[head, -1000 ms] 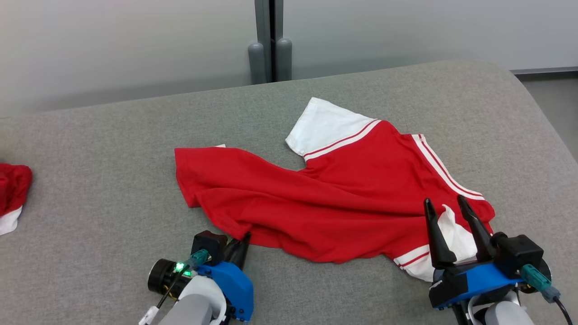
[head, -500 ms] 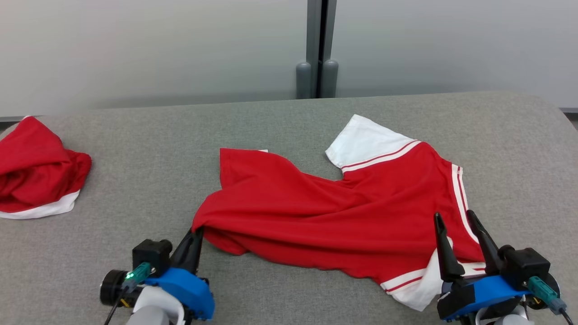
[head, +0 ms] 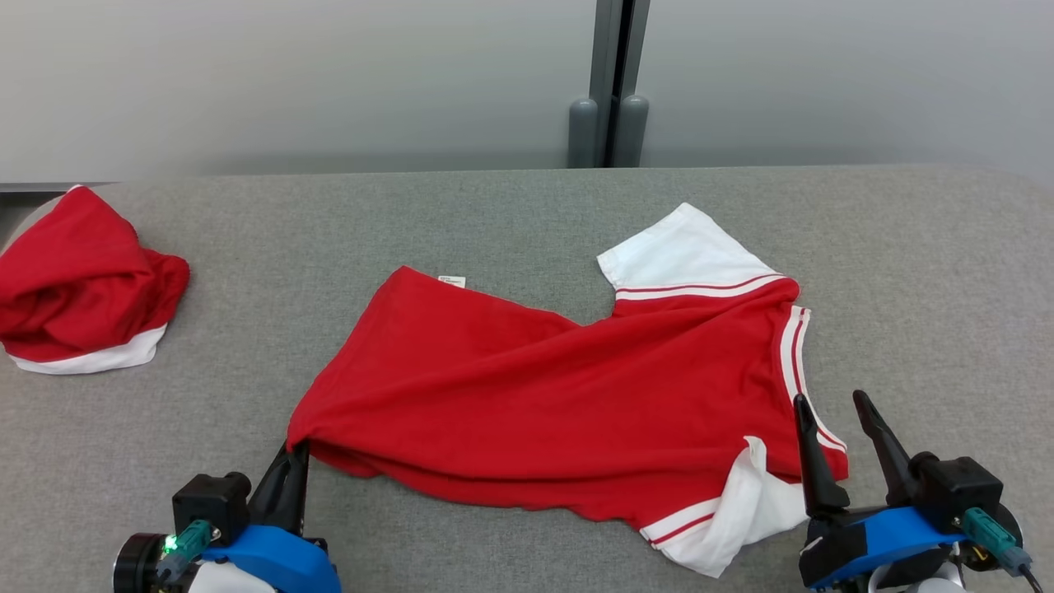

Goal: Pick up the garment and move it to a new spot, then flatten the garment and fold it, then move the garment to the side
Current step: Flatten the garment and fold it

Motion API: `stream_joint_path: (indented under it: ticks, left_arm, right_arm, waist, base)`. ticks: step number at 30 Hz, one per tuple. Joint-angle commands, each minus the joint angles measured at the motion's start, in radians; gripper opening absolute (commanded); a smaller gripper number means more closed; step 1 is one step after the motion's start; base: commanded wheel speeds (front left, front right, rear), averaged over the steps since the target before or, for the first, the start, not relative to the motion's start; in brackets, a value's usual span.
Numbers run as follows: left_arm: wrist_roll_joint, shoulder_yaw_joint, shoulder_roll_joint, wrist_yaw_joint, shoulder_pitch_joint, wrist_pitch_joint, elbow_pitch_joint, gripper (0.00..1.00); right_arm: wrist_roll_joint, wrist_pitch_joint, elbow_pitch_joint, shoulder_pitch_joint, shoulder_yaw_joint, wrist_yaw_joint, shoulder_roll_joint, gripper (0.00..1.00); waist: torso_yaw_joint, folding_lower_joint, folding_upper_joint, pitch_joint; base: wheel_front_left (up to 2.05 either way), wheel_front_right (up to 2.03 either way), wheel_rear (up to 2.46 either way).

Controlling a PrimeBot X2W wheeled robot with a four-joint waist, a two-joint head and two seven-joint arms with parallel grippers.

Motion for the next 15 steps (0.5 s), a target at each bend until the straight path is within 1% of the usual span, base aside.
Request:
stream_joint_path:
  ticks: [1, 7, 11, 15]
  left_arm:
    - [-0.002, 0.004, 0.003, 0.004, -0.005, 0.003, -0.015, 0.00]
    - [0.004, -0.009, -0.005, 0.000, -0.055, 0.006, -0.017, 0.00]
    - [0.013, -0.012, -0.001, -0.012, -0.109, -0.002, 0.048, 0.00]
    - [0.011, 0.000, 0.004, -0.030, -0.185, -0.028, 0.162, 0.00]
  right_arm:
    - [-0.002, -0.004, 0.003, -0.009, 0.002, 0.001, -0.001, 1.00]
    - [-0.008, -0.004, 0.009, -0.027, -0.002, 0.000, -0.008, 1.00]
    - [-0.010, -0.004, 0.017, -0.033, -0.004, 0.001, -0.010, 1.00]
    - [-0.014, -0.004, 0.027, -0.040, -0.004, 0.001, -0.014, 1.00]
  waist:
    - [-0.006, 0.0000, 0.0000, 0.002]
    - [-0.043, 0.0000, 0.0000, 0.015]
    - [-0.072, 0.0000, 0.0000, 0.027]
    - [-0.090, 0.0000, 0.0000, 0.042]
  base:
    - [0.00, 0.00, 0.00]
    - [0.00, 0.00, 0.00]
    - [0.00, 0.00, 0.00]
    - [0.00, 0.00, 0.00]
